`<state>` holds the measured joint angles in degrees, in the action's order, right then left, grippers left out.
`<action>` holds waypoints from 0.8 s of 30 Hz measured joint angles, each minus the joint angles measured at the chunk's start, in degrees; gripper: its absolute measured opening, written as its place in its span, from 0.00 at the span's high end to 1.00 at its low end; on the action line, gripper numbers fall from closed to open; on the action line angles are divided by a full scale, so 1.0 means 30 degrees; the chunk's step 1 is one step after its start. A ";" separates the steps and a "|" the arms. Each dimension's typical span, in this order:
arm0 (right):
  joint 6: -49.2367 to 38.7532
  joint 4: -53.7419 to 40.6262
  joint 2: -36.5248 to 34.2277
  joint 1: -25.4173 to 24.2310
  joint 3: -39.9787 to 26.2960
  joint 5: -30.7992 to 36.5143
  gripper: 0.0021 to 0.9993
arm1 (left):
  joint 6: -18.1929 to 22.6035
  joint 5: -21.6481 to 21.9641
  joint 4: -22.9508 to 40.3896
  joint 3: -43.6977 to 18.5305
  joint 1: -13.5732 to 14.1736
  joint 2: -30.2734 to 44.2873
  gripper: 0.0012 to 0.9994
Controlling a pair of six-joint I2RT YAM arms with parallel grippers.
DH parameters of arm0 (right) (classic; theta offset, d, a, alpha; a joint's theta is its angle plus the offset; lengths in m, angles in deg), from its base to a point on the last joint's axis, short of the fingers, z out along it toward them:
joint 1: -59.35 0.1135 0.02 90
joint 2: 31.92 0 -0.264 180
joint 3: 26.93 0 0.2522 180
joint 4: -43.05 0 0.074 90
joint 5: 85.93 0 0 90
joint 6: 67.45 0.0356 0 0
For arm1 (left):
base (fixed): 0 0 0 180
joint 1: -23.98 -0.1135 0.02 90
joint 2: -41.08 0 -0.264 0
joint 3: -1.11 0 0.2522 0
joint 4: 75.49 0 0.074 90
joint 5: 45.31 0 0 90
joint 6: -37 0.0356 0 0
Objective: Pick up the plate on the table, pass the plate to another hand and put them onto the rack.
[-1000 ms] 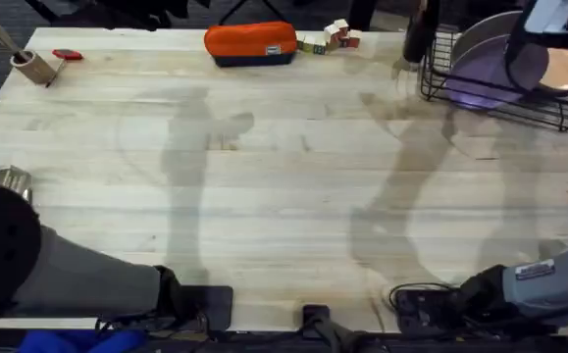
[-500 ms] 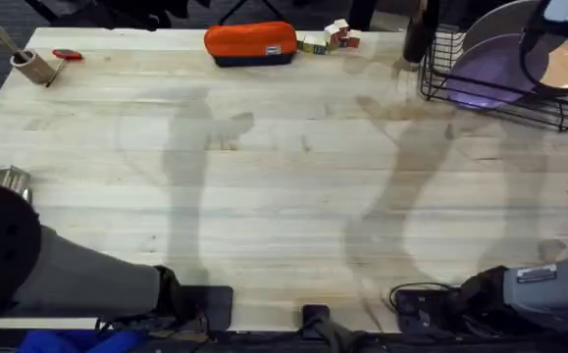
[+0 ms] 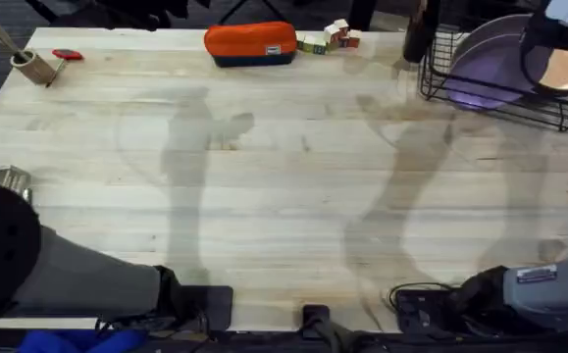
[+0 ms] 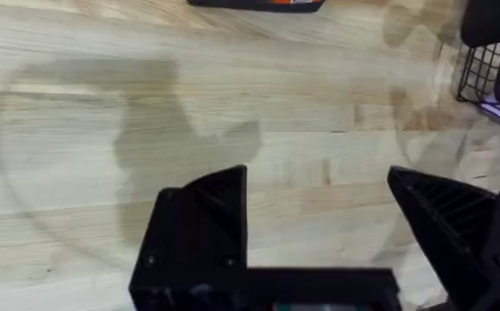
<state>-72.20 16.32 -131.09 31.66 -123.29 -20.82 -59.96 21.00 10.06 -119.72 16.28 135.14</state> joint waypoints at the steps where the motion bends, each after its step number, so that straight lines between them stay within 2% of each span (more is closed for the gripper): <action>1: 0.0003 -0.0001 0.0000 0.0003 -0.0001 0.0000 0.66 | 0.0000 -0.0004 0.0000 0.0000 0.0000 0.0000 0.00; 9: 0.0009 -0.0814 0.0002 0.0000 0.0004 0.0000 0.63 | -0.0002 -0.0004 0.0000 0.0000 0.0000 0.0000 0.01; 24: 0.0001 -0.0982 -0.0114 0.0005 0.0004 -0.0007 0.65 | -0.0058 0.0001 0.0000 0.0000 0.0000 -0.0005 0.01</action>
<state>-72.19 13.38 -131.44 31.68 -123.27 -20.84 -60.14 21.01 10.06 -119.72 16.28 135.13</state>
